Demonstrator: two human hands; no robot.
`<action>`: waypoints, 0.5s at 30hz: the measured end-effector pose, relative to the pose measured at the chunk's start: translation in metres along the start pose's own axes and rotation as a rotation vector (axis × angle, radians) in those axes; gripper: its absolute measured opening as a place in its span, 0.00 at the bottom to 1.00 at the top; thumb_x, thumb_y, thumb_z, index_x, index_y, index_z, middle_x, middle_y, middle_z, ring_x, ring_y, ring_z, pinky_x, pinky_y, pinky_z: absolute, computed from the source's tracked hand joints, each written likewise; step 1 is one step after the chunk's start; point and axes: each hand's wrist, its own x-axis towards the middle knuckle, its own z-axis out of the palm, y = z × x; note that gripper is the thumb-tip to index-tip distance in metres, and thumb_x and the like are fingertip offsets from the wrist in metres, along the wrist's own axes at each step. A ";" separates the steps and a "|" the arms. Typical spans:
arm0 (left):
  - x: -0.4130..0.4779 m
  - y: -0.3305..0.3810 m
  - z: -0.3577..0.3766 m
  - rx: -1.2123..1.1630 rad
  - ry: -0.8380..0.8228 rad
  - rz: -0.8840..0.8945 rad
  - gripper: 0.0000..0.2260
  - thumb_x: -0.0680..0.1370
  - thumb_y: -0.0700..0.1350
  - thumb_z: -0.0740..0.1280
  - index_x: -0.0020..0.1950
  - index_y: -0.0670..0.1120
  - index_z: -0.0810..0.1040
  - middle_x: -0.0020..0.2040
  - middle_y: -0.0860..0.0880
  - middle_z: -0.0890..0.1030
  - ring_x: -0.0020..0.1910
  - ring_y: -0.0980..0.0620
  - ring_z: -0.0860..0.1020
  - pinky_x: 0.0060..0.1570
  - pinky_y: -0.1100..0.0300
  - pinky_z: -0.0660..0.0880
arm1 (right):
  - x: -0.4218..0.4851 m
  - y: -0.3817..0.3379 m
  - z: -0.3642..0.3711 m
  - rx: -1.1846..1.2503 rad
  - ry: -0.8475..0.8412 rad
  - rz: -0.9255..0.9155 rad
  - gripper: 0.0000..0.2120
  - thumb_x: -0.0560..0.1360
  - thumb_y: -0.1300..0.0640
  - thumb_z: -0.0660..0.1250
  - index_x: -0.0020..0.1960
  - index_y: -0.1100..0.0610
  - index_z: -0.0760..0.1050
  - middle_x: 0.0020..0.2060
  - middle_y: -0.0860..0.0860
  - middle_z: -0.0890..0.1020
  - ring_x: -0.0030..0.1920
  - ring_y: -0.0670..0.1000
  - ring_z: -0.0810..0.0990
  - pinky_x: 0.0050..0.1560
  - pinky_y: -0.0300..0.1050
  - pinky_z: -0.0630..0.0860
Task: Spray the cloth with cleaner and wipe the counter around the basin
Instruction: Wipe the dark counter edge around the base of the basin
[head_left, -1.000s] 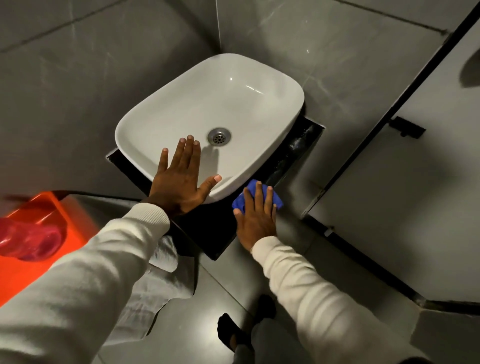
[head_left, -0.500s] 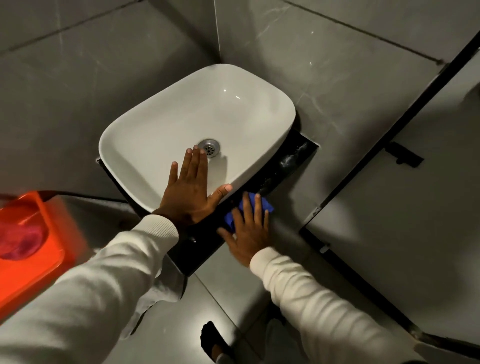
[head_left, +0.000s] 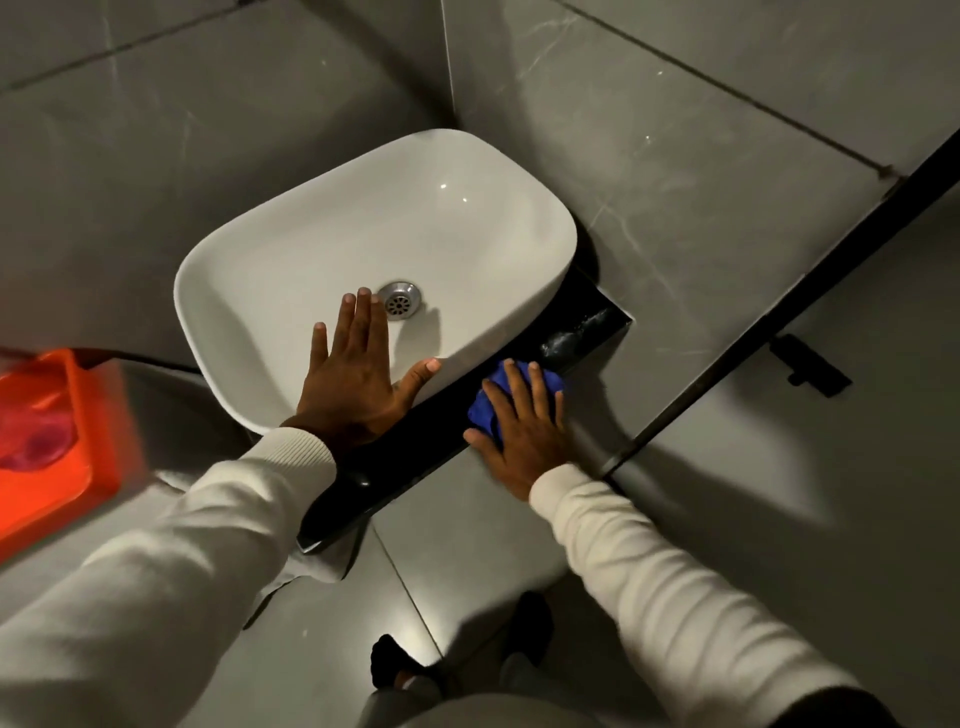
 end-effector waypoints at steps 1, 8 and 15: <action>0.002 0.004 0.001 0.001 -0.002 -0.006 0.47 0.70 0.73 0.41 0.78 0.42 0.41 0.81 0.45 0.42 0.79 0.48 0.40 0.77 0.42 0.42 | -0.004 -0.012 0.004 0.031 0.000 0.028 0.34 0.74 0.30 0.51 0.74 0.48 0.61 0.79 0.53 0.54 0.79 0.61 0.48 0.73 0.69 0.50; 0.021 0.025 0.006 0.010 0.009 -0.042 0.49 0.68 0.76 0.39 0.78 0.43 0.42 0.81 0.45 0.44 0.80 0.49 0.42 0.76 0.42 0.43 | -0.004 0.007 0.002 -0.020 -0.041 -0.158 0.29 0.78 0.36 0.51 0.75 0.46 0.60 0.79 0.51 0.55 0.80 0.57 0.48 0.74 0.69 0.51; 0.021 0.024 0.008 0.015 0.011 -0.055 0.49 0.68 0.76 0.40 0.78 0.44 0.42 0.81 0.46 0.44 0.80 0.49 0.42 0.77 0.41 0.43 | 0.029 0.040 -0.018 0.010 -0.005 0.051 0.28 0.78 0.43 0.57 0.76 0.48 0.58 0.80 0.52 0.51 0.80 0.58 0.46 0.75 0.69 0.51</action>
